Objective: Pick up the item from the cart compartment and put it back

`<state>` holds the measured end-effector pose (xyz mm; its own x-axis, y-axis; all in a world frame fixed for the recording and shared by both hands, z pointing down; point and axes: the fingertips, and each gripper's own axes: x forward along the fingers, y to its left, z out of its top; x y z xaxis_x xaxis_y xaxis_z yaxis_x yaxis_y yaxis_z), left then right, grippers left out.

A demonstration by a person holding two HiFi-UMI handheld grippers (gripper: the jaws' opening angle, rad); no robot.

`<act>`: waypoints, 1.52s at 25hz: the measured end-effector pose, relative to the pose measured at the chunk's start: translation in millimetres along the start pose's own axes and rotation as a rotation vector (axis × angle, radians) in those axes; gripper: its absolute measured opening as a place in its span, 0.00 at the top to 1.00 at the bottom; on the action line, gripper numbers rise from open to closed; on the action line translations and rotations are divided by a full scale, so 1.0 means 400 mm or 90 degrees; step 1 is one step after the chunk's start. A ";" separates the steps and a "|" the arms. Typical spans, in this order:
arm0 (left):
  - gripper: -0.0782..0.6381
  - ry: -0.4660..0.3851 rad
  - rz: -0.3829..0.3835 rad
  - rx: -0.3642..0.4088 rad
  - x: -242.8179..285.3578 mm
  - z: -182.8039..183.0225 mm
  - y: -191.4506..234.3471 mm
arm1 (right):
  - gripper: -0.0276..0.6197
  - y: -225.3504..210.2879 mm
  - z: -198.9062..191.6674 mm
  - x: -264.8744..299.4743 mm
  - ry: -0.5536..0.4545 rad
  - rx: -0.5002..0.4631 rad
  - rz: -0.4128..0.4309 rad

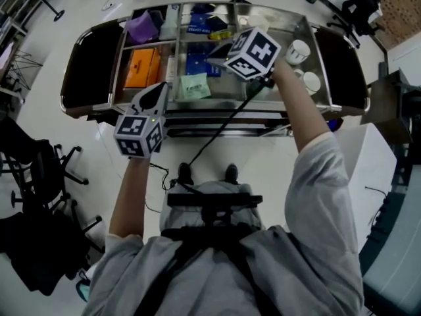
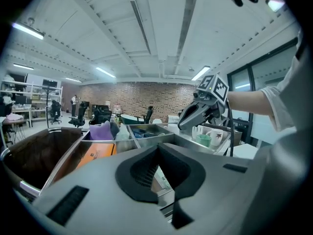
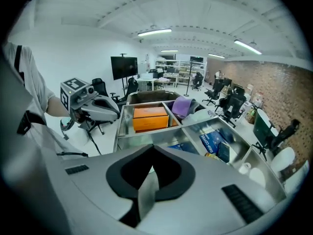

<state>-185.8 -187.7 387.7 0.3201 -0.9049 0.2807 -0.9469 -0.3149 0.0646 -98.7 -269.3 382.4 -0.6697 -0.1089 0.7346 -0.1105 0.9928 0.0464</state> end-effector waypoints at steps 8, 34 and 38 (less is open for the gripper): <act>0.89 0.002 0.003 -0.005 -0.017 -0.009 0.013 | 0.94 -0.007 0.004 -0.138 -0.161 0.119 -0.118; 0.89 -0.007 0.031 -0.039 -0.096 -0.036 0.033 | 0.95 0.060 -0.279 -0.386 -0.361 0.386 -0.460; 0.89 -0.007 0.036 -0.041 -0.103 -0.038 0.033 | 0.95 0.068 -0.286 -0.386 -0.361 0.386 -0.460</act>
<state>-212.0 -150.1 391.5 0.2659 -0.9239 0.2751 -0.9634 -0.2445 0.1102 85.8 -219.8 347.8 -0.5251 -0.8157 0.2428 -0.8504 0.5136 -0.1137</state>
